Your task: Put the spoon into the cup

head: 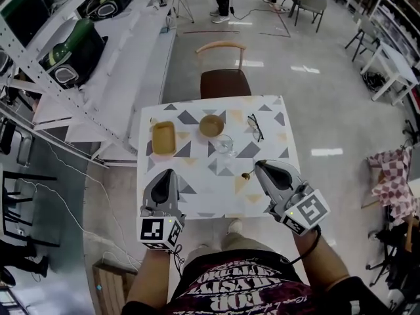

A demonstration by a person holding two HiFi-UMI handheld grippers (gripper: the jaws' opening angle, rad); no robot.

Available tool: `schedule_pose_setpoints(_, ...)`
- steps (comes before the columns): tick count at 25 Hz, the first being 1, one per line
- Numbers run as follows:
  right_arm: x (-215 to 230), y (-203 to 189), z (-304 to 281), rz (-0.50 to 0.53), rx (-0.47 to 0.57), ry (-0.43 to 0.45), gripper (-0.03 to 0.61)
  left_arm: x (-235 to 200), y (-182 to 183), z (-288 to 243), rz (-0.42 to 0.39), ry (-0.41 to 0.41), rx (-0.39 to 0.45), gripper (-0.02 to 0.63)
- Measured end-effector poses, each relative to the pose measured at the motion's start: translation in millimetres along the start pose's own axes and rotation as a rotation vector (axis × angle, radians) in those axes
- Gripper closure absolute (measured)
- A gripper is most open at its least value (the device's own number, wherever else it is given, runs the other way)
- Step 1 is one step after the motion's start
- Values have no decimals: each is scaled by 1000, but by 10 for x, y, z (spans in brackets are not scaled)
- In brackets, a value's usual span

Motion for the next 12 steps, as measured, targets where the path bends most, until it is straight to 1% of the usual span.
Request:
schedule_pose_setpoints(4, 163, -10, -59, -11, 13, 33, 549, 68, 35, -67, -11, 35, 2, 610)
schedule_pose_setpoints(8, 263, -40, -106, -57, 8, 49, 549, 210, 29, -113, -26, 25, -21, 610)
schedule_pose_setpoints(12, 303, -69, -160, -79, 6, 55, 549, 219, 44, -127, -37, 22, -34, 610)
Point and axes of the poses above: the fingertips, and each gripper's own axes: z backward along the fingers, x to its right, y out of its top, the point moved 8 cm from there along z, backward along the fingers, and after that the axes turned 12 degrees about -y, right-handed, at the moved point
